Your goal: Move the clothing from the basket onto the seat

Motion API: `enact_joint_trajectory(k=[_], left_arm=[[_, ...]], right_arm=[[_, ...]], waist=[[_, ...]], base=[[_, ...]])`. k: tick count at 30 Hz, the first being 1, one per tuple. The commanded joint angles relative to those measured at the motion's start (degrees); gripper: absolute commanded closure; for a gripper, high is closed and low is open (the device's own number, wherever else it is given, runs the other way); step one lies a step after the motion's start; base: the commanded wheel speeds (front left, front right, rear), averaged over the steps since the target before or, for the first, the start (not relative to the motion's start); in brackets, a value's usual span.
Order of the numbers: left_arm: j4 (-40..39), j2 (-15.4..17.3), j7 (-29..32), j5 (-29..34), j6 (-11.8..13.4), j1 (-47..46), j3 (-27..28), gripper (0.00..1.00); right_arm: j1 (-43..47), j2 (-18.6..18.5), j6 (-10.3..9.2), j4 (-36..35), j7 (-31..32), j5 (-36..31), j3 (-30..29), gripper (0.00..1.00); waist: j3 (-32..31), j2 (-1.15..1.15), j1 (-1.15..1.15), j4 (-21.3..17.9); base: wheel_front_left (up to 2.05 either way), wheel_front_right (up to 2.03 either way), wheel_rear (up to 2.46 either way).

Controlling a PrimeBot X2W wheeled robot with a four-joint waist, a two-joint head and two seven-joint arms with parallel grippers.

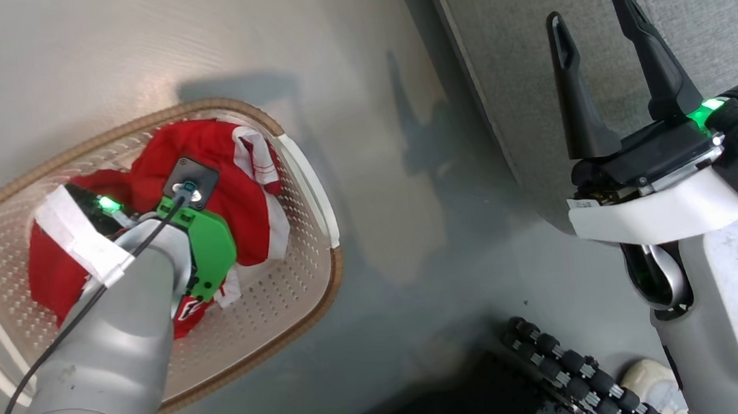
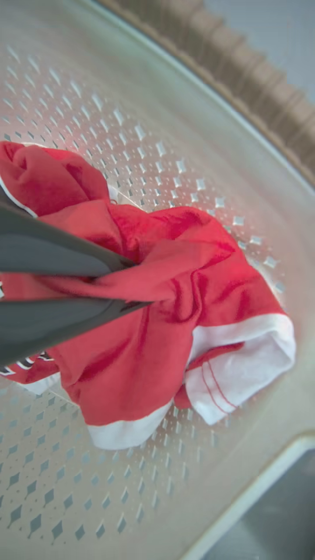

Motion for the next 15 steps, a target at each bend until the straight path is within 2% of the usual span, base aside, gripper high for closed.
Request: enact_joint_trajectory(k=[1,9,15], left_arm=[[0.0,-0.6,-0.8,-0.7,-0.1,0.6,-0.3,1.00],[-0.9,-2.9,-4.4,-4.8,-0.3,3.0,-1.2,1.00],[-6.2,-3.6,-5.3,-9.2,-0.3,6.1,-2.4,1.00]], right_arm=[[0.3,-0.2,-0.04,0.5,-0.3,-0.7,0.0,0.00],[2.5,-0.2,-0.04,2.8,-0.3,-2.4,0.0,0.00],[4.6,-0.2,-0.04,4.6,-0.3,-4.0,-0.4,0.00]], waist=[[-3.4,0.55,0.00,1.8],[-11.0,0.55,0.00,5.7],[-17.0,0.55,0.00,8.8]], base=[[0.00,0.00,0.00],[0.00,0.00,0.00],[0.00,0.00,0.00]])
